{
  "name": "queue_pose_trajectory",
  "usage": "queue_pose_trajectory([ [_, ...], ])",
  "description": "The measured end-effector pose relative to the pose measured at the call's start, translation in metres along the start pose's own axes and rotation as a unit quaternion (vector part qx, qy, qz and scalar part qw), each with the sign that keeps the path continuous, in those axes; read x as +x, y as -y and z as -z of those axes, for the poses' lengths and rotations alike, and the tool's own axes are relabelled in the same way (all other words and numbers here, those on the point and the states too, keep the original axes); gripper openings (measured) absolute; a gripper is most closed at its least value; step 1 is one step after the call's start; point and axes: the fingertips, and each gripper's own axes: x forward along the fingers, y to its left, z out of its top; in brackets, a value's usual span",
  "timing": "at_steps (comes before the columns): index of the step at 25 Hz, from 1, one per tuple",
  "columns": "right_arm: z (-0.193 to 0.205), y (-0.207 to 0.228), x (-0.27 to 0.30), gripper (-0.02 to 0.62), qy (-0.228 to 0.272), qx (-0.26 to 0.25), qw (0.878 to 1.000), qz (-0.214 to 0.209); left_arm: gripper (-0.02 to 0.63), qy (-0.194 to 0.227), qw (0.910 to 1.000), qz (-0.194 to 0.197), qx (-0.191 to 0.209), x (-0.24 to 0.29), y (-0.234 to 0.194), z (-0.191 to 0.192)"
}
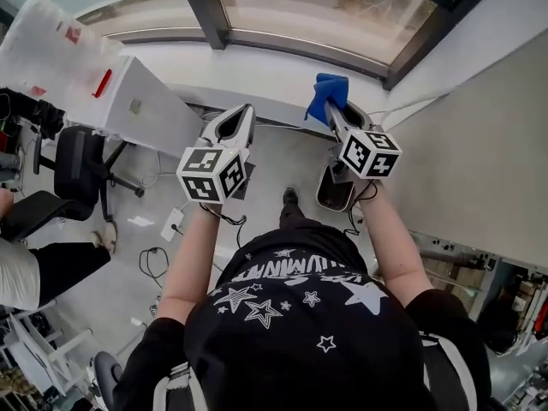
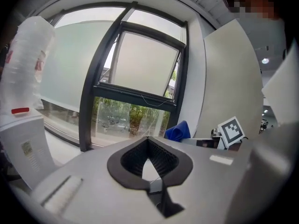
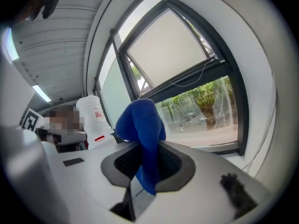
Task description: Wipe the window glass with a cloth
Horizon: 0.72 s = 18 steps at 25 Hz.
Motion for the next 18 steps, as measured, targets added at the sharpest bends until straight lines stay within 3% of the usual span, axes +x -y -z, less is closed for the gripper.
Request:
queue_pose_trajectory([
  [9,-0.018,0.05,0.043,0.074,-0.002,0.005,1.0,0.013,0.008,0.002,0.9999,0.014,0.003,0.074,-0.016,-0.021],
  [18,-0.03,0.076,0.067,0.074,-0.001,0.005,1.0,0.021,0.008,0.001,0.9999,0.016,-0.002,0.111,-0.031,-0.028],
])
